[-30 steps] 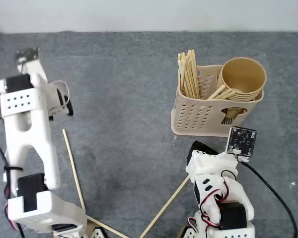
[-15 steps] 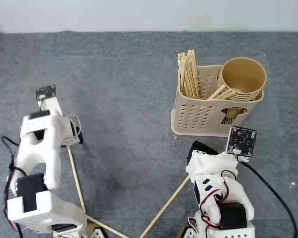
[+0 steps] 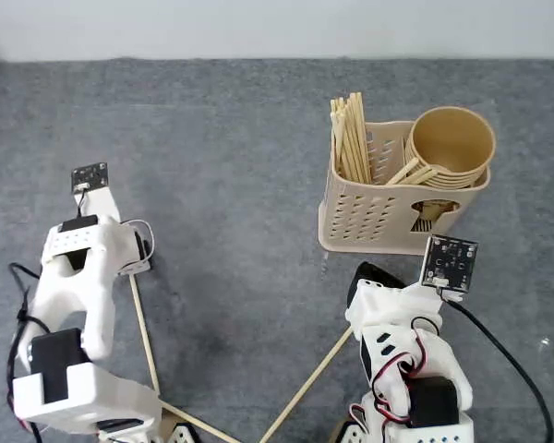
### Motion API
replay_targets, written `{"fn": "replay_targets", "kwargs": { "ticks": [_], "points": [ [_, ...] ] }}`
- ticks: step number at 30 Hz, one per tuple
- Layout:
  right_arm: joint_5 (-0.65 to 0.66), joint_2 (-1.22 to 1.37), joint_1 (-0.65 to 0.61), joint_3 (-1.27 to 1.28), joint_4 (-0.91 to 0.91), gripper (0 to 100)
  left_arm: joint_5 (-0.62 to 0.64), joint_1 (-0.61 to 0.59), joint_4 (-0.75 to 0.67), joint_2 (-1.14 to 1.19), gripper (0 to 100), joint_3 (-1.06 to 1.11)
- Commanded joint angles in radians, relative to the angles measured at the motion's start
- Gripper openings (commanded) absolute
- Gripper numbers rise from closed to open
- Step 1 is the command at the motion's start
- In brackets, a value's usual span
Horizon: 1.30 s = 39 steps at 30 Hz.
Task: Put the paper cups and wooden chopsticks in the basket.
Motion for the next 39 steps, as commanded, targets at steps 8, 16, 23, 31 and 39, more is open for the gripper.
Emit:
{"fn": "replay_targets", "kwargs": {
  "ticks": [8, 16, 23, 31, 39],
  "points": [
    [-0.006, 0.002, -0.007, -0.020, -0.016, 1.3, -0.006, -0.003, -0.009, -0.029, 1, 0.002],
    [-0.006, 0.002, -0.007, -0.020, -0.016, 1.3, 0.091, 0.081, -0.009, -0.061, 1, -0.045],
    [-0.006, 0.002, -0.007, -0.020, -0.016, 1.3, 0.235, 0.215, 0.075, -0.199, 1, -0.171],
    [-0.006, 0.002, -0.007, -0.020, -0.016, 1.3, 0.364, 0.385, 0.227, -0.402, 1, -0.484],
    [-0.006, 0.002, -0.007, -0.020, -0.016, 1.3, 0.470, 0.562, 0.124, -0.428, 1, -0.782]
  ]
}}
